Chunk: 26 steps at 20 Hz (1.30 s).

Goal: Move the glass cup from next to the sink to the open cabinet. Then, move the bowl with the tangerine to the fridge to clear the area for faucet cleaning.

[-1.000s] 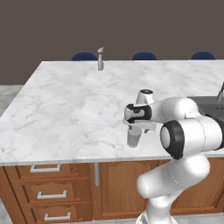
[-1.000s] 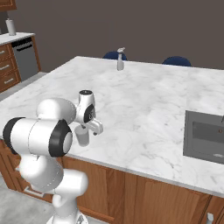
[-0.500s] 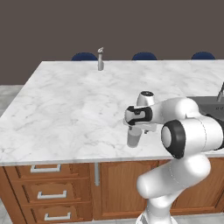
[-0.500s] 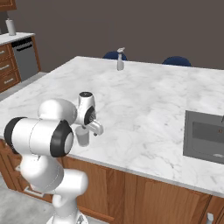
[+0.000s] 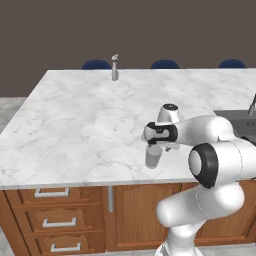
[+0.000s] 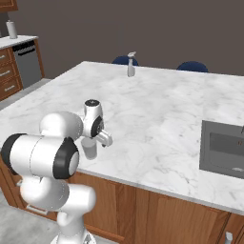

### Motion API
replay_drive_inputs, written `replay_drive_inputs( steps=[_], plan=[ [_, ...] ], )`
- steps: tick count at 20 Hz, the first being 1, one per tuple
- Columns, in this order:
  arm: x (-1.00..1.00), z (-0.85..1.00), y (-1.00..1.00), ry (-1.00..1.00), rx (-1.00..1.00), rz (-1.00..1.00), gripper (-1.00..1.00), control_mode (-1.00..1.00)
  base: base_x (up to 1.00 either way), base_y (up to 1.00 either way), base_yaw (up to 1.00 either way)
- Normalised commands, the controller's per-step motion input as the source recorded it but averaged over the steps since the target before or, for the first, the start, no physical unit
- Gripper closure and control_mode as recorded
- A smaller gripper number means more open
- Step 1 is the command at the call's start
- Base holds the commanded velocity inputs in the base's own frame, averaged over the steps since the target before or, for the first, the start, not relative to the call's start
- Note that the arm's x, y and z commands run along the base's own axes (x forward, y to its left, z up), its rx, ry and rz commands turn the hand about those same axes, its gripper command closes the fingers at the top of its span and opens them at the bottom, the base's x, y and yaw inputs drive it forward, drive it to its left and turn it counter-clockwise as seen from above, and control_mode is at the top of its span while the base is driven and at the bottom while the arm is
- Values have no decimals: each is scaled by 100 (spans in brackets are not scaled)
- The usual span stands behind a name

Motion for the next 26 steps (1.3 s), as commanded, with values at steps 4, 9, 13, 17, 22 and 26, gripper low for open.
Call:
replay_drive_inputs(
  steps=[4,9,13,17,22,26],
  plan=[
    [2,-15,-3,0,0,0,-100,-100,0,0,0],
    [28,23,-9,0,1,-4,-100,-100,0,0,0],
    [-1,46,-1,-8,0,0,-100,-100,0,0,0],
    [0,1,0,0,0,0,-100,-100,0,0,0],
    [0,-41,0,6,0,0,-100,-100,0,0,0],
    [0,-25,0,5,0,0,-100,-100,0,0,0]
  ],
)
